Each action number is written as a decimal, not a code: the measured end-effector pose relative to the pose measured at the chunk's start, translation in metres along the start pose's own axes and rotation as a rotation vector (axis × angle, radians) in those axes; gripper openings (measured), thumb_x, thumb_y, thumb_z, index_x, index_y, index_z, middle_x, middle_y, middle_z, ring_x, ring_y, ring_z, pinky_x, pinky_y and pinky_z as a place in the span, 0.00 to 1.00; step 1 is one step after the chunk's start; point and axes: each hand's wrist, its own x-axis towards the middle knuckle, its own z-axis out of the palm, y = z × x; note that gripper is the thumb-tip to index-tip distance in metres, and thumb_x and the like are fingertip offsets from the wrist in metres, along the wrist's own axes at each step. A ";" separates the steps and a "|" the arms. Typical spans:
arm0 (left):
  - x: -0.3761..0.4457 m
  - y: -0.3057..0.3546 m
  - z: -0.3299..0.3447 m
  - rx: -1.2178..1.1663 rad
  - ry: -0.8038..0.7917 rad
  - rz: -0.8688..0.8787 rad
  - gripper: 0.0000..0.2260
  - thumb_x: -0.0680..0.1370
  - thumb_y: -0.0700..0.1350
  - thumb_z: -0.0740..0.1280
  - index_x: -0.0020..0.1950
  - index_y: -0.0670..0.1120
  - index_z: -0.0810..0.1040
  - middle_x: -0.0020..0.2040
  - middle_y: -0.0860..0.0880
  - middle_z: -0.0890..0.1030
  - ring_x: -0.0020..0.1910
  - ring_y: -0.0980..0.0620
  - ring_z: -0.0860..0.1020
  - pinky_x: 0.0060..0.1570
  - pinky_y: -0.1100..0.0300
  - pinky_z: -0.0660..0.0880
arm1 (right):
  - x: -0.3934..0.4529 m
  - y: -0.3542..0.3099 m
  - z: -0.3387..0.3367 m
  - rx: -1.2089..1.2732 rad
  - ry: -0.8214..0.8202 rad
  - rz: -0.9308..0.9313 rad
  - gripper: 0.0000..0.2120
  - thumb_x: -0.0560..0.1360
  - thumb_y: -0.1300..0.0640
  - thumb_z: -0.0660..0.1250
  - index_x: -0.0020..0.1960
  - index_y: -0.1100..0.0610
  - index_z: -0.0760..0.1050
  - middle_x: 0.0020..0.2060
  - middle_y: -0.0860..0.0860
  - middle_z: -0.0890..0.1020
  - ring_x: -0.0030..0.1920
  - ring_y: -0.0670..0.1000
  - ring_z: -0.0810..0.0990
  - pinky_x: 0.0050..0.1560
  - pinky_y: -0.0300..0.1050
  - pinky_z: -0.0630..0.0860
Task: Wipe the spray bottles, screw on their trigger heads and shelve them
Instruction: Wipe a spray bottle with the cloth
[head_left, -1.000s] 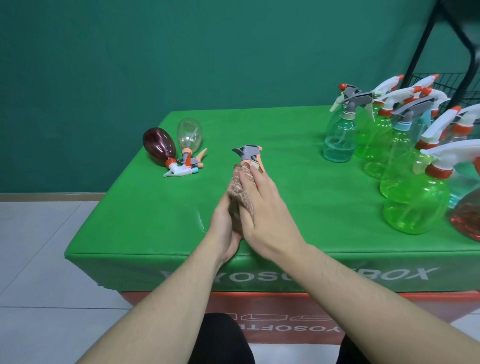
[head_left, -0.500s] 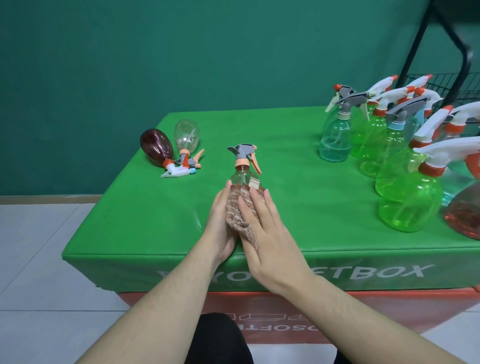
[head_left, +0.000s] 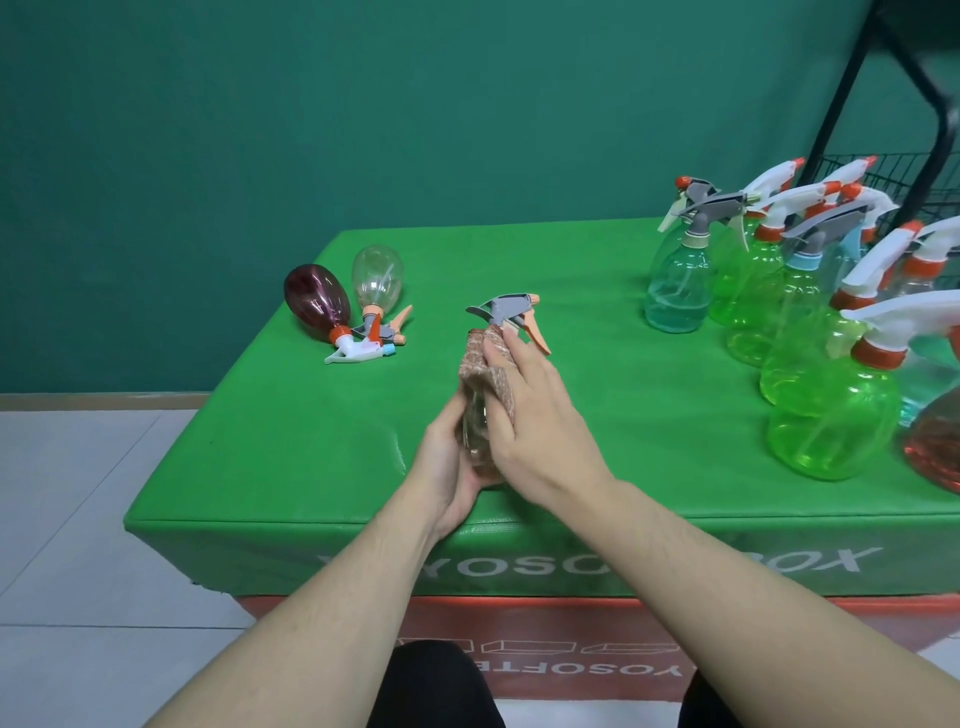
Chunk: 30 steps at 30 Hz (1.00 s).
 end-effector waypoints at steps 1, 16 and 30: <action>-0.001 0.001 0.001 0.000 0.001 -0.003 0.18 0.86 0.55 0.55 0.56 0.51 0.83 0.49 0.50 0.88 0.43 0.51 0.86 0.41 0.54 0.79 | 0.006 -0.001 0.000 0.017 -0.007 0.020 0.29 0.80 0.48 0.49 0.81 0.52 0.59 0.81 0.49 0.57 0.80 0.50 0.52 0.80 0.50 0.52; -0.001 -0.002 0.004 -0.064 0.036 0.038 0.16 0.86 0.53 0.56 0.60 0.50 0.82 0.54 0.50 0.87 0.51 0.56 0.86 0.40 0.63 0.81 | -0.011 0.002 0.010 -0.046 -0.015 -0.070 0.34 0.78 0.46 0.45 0.82 0.54 0.55 0.82 0.51 0.53 0.82 0.53 0.47 0.80 0.51 0.49; 0.005 -0.007 -0.004 -0.141 0.043 0.078 0.43 0.69 0.61 0.80 0.76 0.41 0.71 0.69 0.37 0.79 0.69 0.39 0.77 0.72 0.43 0.72 | -0.059 0.005 0.011 -0.119 -0.067 -0.120 0.30 0.82 0.47 0.47 0.83 0.50 0.46 0.82 0.47 0.42 0.81 0.49 0.35 0.80 0.58 0.50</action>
